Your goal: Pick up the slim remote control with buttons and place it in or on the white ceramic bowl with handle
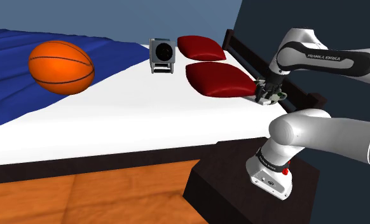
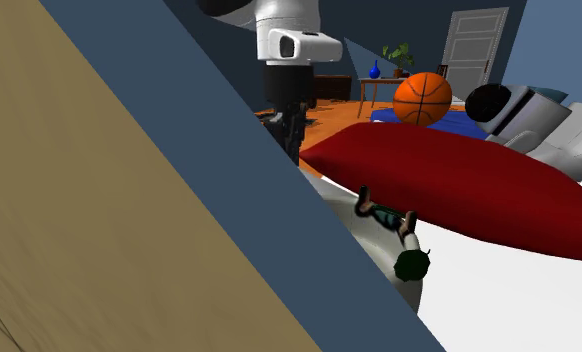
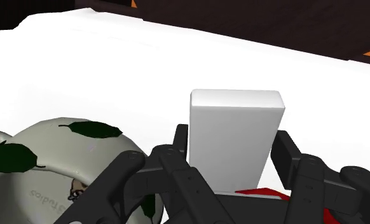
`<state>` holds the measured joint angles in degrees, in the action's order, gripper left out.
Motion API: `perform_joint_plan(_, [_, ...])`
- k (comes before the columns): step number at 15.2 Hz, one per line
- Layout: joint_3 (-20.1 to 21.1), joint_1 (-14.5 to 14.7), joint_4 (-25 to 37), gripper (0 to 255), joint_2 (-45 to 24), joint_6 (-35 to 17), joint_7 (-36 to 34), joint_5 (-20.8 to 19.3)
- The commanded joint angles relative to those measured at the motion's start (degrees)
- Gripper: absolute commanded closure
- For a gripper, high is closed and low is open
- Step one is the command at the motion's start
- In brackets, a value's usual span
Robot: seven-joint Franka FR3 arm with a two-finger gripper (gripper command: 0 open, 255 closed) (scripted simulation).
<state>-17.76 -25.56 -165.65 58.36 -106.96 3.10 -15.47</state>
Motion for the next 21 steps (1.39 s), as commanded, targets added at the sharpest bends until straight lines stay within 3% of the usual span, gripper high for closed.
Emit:
perform_joint_plan(1, [0.43,0.2,1.44,255,0.39,1.8,0.07,0.46])
perform_joint_plan(19, [3.61,1.94,15.0,255,-0.05,14.83,0.3,3.79])
perform_joint_plan(21, [0.62,0.96,16.45,255,-1.54,14.43,3.09,1.46])
